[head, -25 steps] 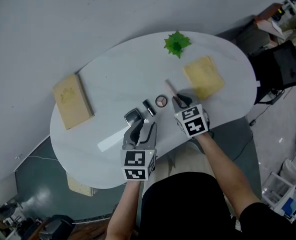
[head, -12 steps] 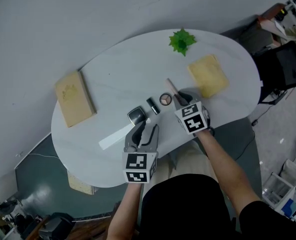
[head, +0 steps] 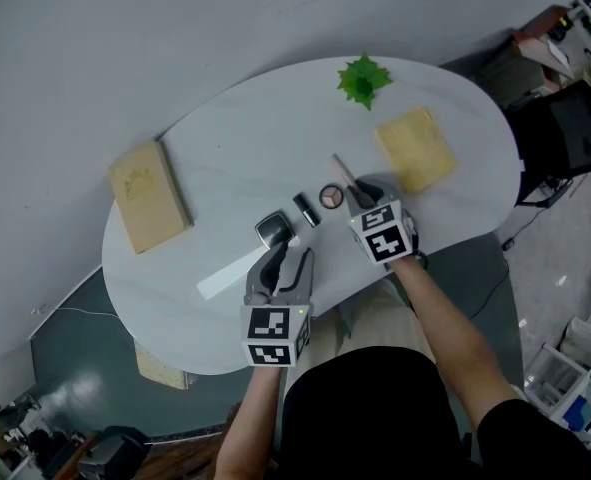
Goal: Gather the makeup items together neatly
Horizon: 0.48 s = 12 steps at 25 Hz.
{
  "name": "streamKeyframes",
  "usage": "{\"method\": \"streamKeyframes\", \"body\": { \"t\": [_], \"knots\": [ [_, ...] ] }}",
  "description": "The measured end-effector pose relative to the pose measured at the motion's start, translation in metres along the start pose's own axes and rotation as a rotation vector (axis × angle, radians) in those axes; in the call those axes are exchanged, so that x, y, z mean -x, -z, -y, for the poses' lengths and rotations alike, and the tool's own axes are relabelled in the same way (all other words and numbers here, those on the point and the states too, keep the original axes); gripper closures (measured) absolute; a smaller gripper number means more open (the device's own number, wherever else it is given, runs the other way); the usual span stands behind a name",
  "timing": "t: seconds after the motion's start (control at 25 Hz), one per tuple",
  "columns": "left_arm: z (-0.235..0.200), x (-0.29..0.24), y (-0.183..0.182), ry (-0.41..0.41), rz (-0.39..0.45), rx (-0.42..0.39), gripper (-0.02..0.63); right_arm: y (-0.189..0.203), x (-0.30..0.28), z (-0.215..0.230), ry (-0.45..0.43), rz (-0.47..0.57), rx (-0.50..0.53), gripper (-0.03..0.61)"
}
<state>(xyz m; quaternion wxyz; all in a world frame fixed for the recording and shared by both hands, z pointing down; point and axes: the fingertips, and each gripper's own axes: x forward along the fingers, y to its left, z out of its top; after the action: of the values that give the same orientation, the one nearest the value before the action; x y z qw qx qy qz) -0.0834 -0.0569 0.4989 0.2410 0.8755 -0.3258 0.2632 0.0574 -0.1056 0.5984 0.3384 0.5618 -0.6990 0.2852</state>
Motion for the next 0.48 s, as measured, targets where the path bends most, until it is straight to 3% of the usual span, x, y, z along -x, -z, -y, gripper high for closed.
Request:
{"method": "streamKeyframes", "body": {
  "t": [0.48],
  "knots": [
    [-0.0007, 0.0002, -0.0009, 0.002, 0.001, -0.002, 0.459, -0.0013, -0.0005, -0.0017, -0.012, 0.001, -0.001, 0.502]
  ]
}}
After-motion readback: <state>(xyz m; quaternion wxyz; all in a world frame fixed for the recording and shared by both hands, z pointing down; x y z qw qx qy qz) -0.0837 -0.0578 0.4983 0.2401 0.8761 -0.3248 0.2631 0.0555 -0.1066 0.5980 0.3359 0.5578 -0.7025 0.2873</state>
